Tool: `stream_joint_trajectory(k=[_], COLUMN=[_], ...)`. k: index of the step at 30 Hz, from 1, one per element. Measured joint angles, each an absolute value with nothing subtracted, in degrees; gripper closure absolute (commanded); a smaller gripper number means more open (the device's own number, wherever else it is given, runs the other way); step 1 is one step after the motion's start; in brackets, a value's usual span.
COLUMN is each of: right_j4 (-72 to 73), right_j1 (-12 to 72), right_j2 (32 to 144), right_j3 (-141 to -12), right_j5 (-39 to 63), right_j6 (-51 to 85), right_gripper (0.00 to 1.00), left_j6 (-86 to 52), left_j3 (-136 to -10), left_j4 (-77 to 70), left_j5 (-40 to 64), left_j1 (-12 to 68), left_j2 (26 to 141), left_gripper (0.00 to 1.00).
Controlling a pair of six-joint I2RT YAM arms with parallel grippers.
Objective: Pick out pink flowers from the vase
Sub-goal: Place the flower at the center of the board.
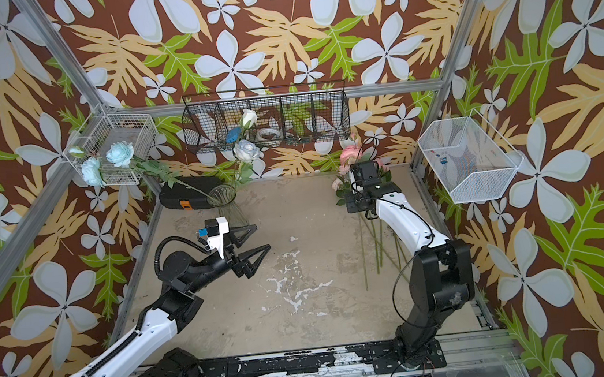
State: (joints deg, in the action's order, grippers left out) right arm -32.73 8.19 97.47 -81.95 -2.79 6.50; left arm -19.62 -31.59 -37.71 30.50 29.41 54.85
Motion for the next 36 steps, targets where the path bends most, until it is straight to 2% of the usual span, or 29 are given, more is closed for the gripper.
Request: stream_joint_trajectory(k=[8,23,36], right_j4=[-35.9,-39.9,-40.8], right_j1=[1.6,1.5,1.5], right_j2=[107.4,120.3,125.7], right_j3=[-91.2,-103.7,-107.0], right_j5=[-6.3,-6.7,-6.6], right_j6=[4.1,-0.1,-0.6], right_gripper=[1.0,1.0,1.0], left_j6=[-20.3,-19.4,-19.4], left_j3=[-31.4,-31.3,-31.3], left_j4=[-38.3,-37.8,-37.8], left_j5=[31.1,30.4,30.5], left_j1=[29.4,29.4,29.4], left_j2=[53.8,52.7,53.3], left_gripper=[0.03,0.03,0.03])
